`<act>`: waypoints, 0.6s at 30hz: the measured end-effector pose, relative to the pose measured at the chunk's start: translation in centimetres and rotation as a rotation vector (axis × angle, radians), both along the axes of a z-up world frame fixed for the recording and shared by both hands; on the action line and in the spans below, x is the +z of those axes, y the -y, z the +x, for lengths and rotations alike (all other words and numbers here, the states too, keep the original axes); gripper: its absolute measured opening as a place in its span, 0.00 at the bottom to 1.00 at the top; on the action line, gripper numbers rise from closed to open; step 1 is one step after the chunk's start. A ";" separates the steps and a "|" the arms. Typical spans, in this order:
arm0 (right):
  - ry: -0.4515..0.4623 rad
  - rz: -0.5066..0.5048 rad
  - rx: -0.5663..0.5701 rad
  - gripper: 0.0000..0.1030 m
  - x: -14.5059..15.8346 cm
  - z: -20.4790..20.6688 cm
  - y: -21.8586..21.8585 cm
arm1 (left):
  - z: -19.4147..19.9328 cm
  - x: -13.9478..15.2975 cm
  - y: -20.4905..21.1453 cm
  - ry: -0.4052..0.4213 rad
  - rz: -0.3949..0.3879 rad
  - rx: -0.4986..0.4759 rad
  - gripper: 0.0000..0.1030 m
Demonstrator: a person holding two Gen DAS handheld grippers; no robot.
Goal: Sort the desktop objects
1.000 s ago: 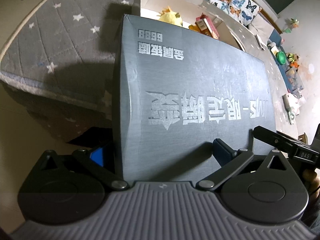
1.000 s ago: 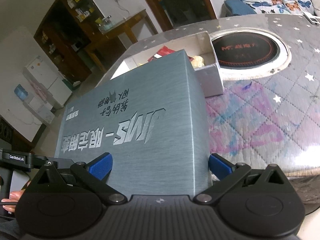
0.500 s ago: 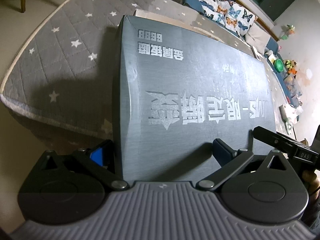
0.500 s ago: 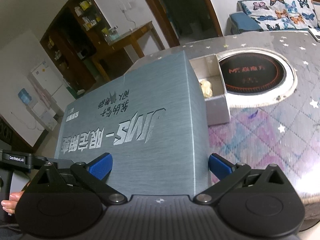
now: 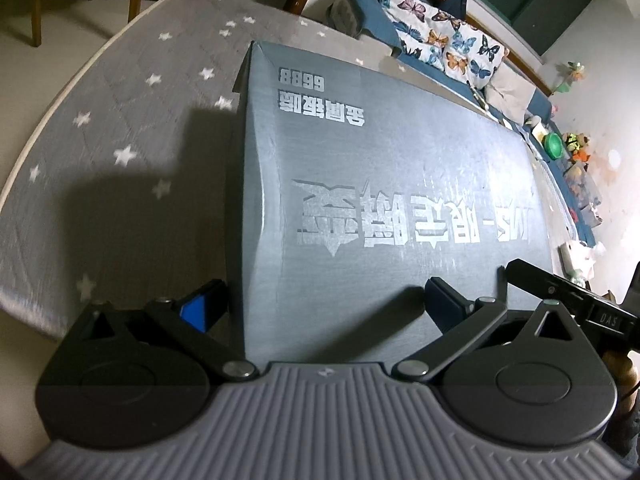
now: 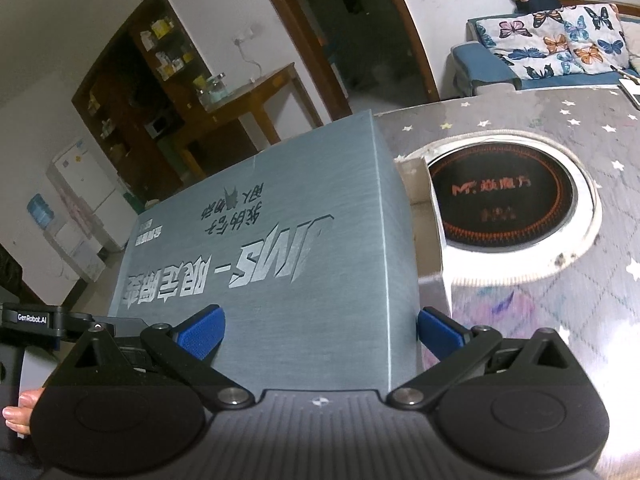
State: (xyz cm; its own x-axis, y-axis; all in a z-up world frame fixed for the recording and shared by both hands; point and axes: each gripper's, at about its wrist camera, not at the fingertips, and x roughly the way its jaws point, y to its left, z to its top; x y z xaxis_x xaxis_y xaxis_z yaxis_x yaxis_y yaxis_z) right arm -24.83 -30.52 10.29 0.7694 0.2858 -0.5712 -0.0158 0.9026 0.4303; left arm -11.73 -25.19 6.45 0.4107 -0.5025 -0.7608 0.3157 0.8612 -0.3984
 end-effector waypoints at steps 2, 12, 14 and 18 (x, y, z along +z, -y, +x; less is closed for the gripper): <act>-0.002 0.003 -0.006 1.00 0.0 1.1 0.4 | 1.3 0.1 0.2 0.004 0.000 -0.001 1.00; -0.024 0.028 -0.027 1.00 0.0 5.6 2.4 | 5.9 0.2 -1.5 0.000 -0.008 0.015 1.00; -0.028 0.028 -0.031 1.00 -0.2 6.5 2.8 | 6.7 0.1 -1.9 -0.005 -0.011 0.015 1.00; -0.047 0.045 -0.023 1.00 -0.6 7.9 3.5 | 7.7 -0.1 -3.1 -0.008 0.001 0.027 1.00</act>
State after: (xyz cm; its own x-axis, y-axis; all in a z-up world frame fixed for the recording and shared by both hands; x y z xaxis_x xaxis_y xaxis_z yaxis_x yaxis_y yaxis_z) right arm -16.92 -34.06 9.70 0.7491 0.2941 -0.5936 0.0262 0.8822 0.4701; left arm -4.03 -22.12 6.31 0.4182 -0.4904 -0.7646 0.2895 0.8698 -0.3996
